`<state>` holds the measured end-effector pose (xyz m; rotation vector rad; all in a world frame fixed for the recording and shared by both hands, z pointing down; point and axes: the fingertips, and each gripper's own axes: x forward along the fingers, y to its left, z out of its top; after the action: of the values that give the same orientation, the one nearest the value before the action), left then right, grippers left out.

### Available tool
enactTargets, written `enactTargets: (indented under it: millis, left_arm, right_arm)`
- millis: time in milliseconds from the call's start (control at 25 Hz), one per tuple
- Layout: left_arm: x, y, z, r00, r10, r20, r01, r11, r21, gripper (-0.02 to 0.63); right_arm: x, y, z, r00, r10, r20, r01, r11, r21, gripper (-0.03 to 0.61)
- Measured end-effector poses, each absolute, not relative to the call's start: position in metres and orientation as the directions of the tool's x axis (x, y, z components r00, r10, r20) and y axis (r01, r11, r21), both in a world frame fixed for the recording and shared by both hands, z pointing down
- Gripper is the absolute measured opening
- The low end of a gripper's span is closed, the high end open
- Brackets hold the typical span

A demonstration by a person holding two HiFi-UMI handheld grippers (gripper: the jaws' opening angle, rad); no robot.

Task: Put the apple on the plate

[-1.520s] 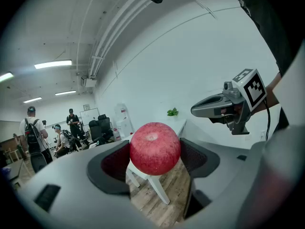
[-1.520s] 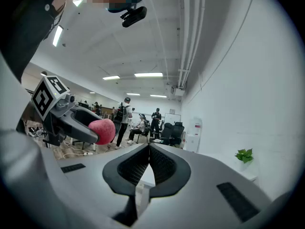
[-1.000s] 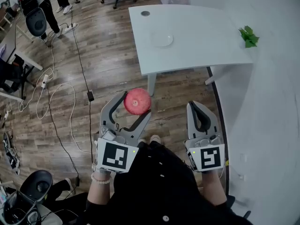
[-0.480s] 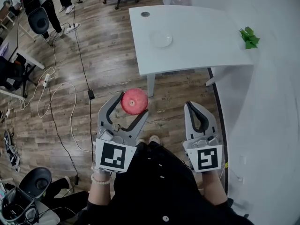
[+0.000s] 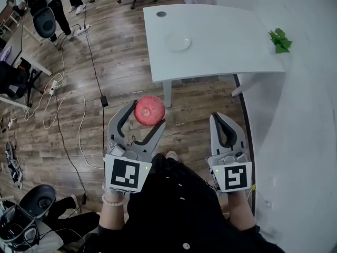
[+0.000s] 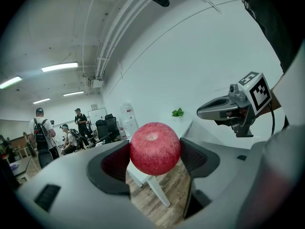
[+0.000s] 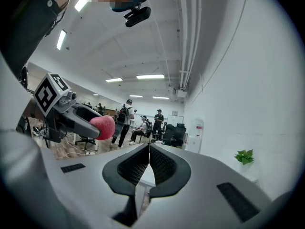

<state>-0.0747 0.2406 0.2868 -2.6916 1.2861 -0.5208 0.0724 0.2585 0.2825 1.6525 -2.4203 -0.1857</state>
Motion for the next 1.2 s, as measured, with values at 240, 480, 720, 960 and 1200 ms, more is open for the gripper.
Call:
enactTargets:
  millis: [240,480,720,960,1200]
  left_arm:
    - [-0.068,0.242,0.289,0.567,-0.784,0.253,-0.745,-0.619,-0.251,0.344]
    - [-0.065,0.243,0.289,0.56,-0.792,0.245,-0.75,-0.61,-0.256,0.344]
    - [-0.065,0.235,0.289,0.561,-0.794,0.236,-0.752,-0.607,-0.255,0.344]
    - [-0.058,0.221,0.29,0.57,-0.787,0.235,-0.744,-0.616,-0.258,0.344]
    - [-0.052,0.201,0.293,0.586,-0.772,0.244,-0.729,-0.635,-0.256,0.344]
  right_arm:
    - [0.083,0.256,0.285,-0.365,-0.927,0.091,-0.905,0.376,0.199,0.041]
    - [0.091,0.253,0.287,-0.363,-0.928,0.084,-0.906,0.373,0.199,0.041]
    - [0.086,0.246,0.285,-0.373,-0.925,0.078,-0.9,0.381,0.211,0.041]
    - [0.092,0.234,0.286,-0.365,-0.927,0.081,-0.903,0.374,0.213,0.041]
    - [0.095,0.215,0.288,-0.355,-0.931,0.086,-0.908,0.365,0.206,0.041]
